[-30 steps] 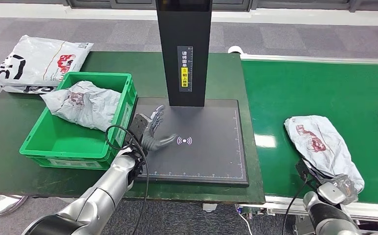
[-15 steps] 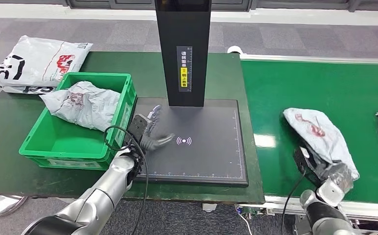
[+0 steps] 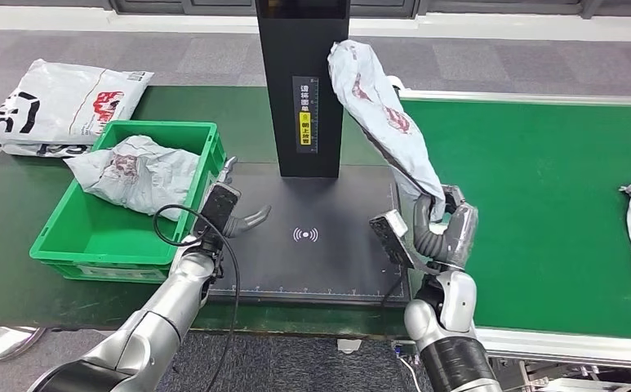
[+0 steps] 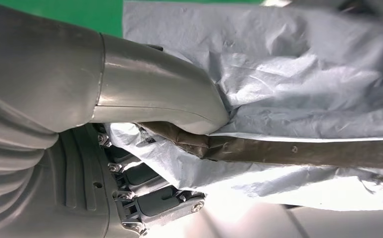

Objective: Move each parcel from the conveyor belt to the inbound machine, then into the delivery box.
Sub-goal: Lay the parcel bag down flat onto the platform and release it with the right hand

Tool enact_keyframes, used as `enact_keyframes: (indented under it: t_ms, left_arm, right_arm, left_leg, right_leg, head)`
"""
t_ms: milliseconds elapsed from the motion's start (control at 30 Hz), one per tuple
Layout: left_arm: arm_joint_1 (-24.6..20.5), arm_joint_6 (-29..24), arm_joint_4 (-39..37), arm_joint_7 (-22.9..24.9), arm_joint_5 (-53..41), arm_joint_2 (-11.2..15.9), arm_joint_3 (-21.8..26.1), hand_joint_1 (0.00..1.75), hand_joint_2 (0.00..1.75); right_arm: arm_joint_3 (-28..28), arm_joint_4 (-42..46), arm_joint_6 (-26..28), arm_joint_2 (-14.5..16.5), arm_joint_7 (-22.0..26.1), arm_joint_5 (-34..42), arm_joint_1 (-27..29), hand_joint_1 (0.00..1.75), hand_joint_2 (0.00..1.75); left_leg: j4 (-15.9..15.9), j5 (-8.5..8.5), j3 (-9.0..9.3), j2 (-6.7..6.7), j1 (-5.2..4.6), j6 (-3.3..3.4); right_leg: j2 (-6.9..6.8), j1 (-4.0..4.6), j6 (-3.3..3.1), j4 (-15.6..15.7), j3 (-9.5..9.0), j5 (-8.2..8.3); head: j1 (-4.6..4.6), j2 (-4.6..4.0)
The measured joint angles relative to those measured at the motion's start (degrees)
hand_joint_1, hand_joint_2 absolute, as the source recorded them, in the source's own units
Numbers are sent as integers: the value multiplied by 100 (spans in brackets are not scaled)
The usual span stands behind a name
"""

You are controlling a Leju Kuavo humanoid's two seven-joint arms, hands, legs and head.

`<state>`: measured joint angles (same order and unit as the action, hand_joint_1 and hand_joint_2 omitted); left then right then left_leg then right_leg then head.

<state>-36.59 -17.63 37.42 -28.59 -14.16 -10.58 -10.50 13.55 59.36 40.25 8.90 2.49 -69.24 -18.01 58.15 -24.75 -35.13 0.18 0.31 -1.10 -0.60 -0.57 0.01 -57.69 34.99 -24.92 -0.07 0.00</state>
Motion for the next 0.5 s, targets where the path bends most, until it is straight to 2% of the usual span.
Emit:
enact_keyframes:
  t_ms: [200, 233, 367, 500]
  left_arm:
    - [27, -40, 57, -40, -26, 22, 1, 0, 175]
    - [29, -46, 61, -46, -29, 26, 1, 0, 175]
    - [30, -21, 75, -50, -35, 36, 1, 0, 175]
    - [29, 8, 76, -34, -34, 54, 1, 0, 175]
  right_arm:
    - [378, 55, -188, 0, -68, 50, 7, 175, 175]
    - [431, 43, -429, 0, -63, 175, 2, 175, 175]
    - [725, -117, -1996, 0, -110, 811, -3, 175, 175]
    - [975, -308, -2528, -2, -262, 911, -7, 175, 175]
  left_leg:
    - [1, 1, -1, -4, 0, 1]
    - [1, 1, 0, -3, 0, 1]
    - [1, 1, 0, -4, 0, 1]
    - [1, 1, -1, -5, 0, 1]
  right_leg:
    - [-3, 0, 1, 0, -2, 1]
    - [-3, 1, 0, 0, -3, 1]
    - [-3, 2, 0, 0, -2, 0]
    - [-4, 2, 0, 0, -2, 0]
  head:
    - [0, 0]
    - [0, 0]
    - [0, 0]
    - [0, 0]
